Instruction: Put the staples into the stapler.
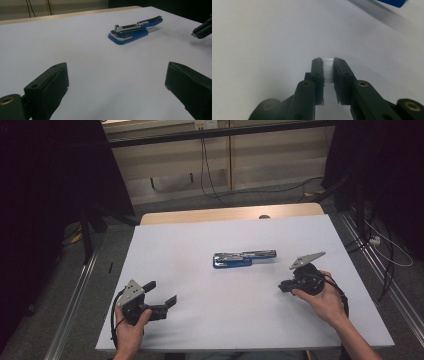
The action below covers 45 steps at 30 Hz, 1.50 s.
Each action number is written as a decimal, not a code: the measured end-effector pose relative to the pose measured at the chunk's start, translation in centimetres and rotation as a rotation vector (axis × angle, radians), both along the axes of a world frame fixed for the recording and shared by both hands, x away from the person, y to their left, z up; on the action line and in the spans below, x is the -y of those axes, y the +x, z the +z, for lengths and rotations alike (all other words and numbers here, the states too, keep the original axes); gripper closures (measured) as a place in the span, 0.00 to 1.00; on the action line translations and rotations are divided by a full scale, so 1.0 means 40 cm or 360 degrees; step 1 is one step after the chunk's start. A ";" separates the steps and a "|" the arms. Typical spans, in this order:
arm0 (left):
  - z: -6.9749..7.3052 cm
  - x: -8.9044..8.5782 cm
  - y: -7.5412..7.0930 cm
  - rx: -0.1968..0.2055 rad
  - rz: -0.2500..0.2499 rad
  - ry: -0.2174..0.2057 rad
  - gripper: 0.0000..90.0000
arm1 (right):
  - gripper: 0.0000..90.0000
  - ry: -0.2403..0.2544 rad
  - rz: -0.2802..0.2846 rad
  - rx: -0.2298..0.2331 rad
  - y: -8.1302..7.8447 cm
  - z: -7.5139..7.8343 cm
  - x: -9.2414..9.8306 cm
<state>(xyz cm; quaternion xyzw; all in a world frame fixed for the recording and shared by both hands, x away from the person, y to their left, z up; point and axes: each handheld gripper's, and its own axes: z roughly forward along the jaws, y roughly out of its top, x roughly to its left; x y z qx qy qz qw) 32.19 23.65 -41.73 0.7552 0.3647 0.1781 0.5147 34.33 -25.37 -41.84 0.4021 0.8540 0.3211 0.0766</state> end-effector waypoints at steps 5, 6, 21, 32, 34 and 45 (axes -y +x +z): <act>-0.001 -0.002 0.002 -0.0022 -0.0007 -0.0018 0.06 | 0.88 0.0020 0.0016 0.0030 0.007 0.005 -0.009; -0.002 -0.002 0.002 -0.0031 -0.0002 -0.0017 0.06 | 0.88 0.0028 0.0027 0.0039 0.010 0.006 -0.011; -0.002 -0.005 0.002 -0.0021 0.0015 -0.0006 0.06 | 0.88 0.0049 0.0115 0.0147 0.034 0.042 -0.045; -0.001 -0.008 0.002 -0.0009 0.0018 -0.0001 0.06 | 0.88 0.0109 0.0101 0.0186 0.067 0.066 -0.059; -0.001 -0.008 0.002 -0.0012 0.0021 -0.0004 0.06 | 0.88 0.0119 0.0103 0.0192 0.074 0.072 -0.062; 0.001 -0.011 0.000 0.0001 0.0038 -0.0021 0.06 | 0.88 0.0137 0.0160 0.0236 0.106 0.095 -0.108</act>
